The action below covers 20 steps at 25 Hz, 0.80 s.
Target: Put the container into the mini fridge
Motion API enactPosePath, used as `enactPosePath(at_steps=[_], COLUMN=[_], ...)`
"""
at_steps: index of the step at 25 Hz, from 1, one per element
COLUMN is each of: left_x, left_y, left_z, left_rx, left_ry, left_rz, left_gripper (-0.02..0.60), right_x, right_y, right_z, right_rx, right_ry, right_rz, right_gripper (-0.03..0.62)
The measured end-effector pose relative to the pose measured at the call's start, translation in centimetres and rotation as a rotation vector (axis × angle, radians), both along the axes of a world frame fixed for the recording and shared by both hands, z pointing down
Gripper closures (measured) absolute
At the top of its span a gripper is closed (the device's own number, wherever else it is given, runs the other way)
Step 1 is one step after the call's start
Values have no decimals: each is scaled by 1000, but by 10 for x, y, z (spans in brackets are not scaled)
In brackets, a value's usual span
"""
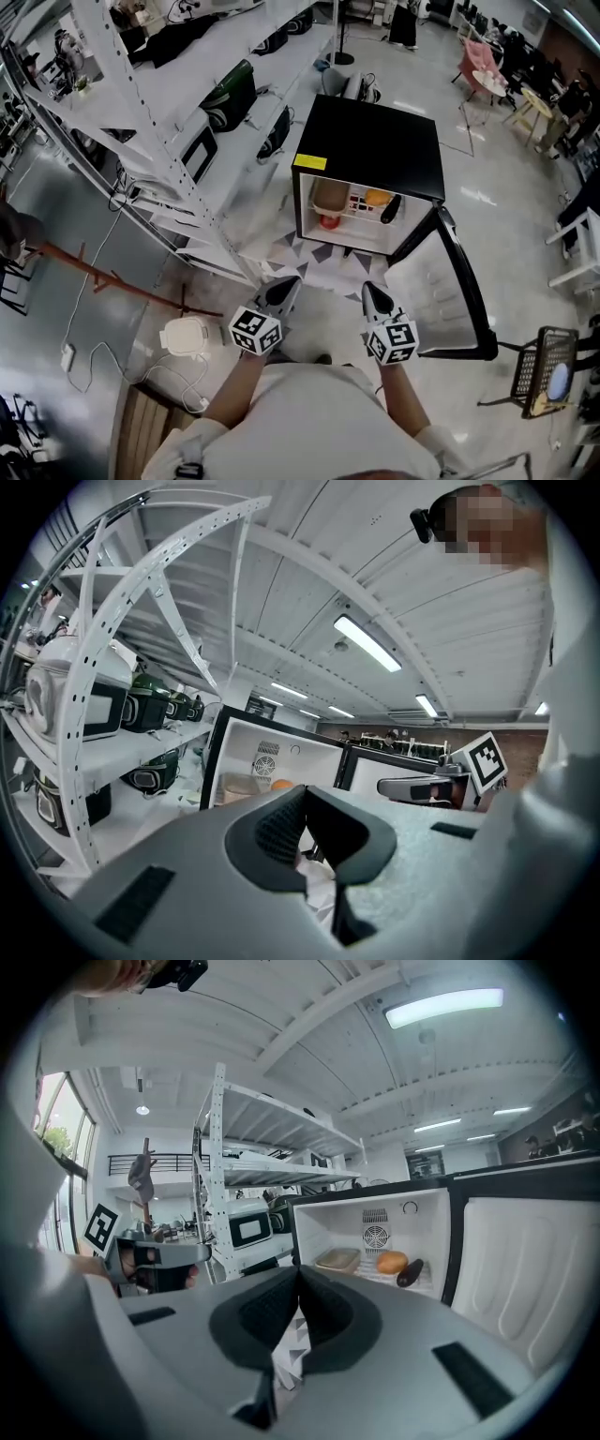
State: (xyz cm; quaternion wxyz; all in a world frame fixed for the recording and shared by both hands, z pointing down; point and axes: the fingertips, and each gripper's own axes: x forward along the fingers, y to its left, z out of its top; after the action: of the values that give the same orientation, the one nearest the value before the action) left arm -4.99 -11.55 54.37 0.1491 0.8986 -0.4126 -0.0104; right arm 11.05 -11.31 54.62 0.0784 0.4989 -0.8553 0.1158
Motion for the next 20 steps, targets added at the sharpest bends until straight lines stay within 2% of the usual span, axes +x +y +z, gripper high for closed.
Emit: enactPosePath(at_steps=[12, 20], left_x=[-25, -35], left_y=[-20, -27], left_z=[-11, -10], left_rx=[33, 35], left_ry=[-10, -3], left_rz=[67, 70], left_gripper=[577, 577], right_x=[-21, -31], right_y=[-18, -25], right_z=[-19, -22], right_rx=[36, 45], right_ry=[-12, -10], right_rz=[67, 74], right_gripper=[586, 586])
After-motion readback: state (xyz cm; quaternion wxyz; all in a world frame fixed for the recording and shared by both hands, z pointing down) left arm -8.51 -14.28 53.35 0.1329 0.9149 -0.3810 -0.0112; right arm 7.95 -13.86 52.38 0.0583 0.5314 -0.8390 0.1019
